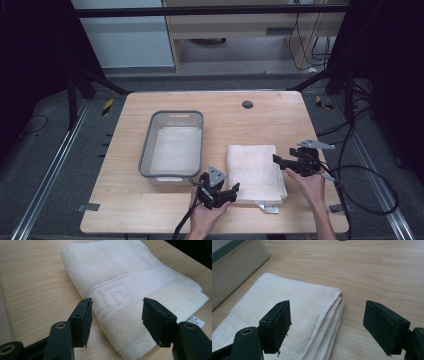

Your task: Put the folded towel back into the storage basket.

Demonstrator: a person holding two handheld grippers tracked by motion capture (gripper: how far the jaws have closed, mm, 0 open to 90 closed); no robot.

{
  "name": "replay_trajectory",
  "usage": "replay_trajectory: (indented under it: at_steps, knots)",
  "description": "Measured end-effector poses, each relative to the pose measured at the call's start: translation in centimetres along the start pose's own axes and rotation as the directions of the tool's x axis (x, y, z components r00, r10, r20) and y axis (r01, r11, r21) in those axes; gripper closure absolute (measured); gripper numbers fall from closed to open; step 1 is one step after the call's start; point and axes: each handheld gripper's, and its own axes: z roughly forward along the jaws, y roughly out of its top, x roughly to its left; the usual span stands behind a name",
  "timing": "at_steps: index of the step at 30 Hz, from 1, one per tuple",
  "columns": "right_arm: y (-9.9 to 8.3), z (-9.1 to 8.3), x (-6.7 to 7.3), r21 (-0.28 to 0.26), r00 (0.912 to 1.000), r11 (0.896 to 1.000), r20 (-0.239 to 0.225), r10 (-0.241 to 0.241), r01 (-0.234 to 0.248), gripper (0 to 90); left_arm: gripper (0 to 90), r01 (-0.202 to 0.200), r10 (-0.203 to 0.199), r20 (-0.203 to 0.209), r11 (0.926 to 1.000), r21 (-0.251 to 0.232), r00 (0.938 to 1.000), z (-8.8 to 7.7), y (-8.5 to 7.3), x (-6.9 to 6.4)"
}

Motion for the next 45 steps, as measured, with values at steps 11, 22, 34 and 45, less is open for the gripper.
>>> replay_trajectory:
  at_steps: [11,22,34,45]
  knots:
    - [-0.7,2.2,0.5,0.067,0.9999,0.998,-0.008,-0.011,0.012,23.5,29.6,0.059,-0.059,0.015,0.9981,0.019,0.9982,1.9,-0.7,0.3]
    - [-1.2,3.9,0.6,0.093,0.9999,0.996,-0.004,0.014,-0.013,26.0,22.9,0.063,-0.064,0.024,0.997,0.045,0.9977,3.3,-1.1,0.1]
    - [-1.8,5.2,0.5,0.138,0.998,0.989,-0.021,0.059,-0.056,27.4,21.3,0.1,-0.107,0.081,0.9915,0.083,0.9909,4.3,-1.2,0.3]
    - [-1.8,5.3,0.4,0.168,0.991,0.981,-0.07,0.114,-0.101,41.3,31.3,0.113,-0.124,0.106,0.988,0.106,0.9866,4.5,-1.0,0.2]
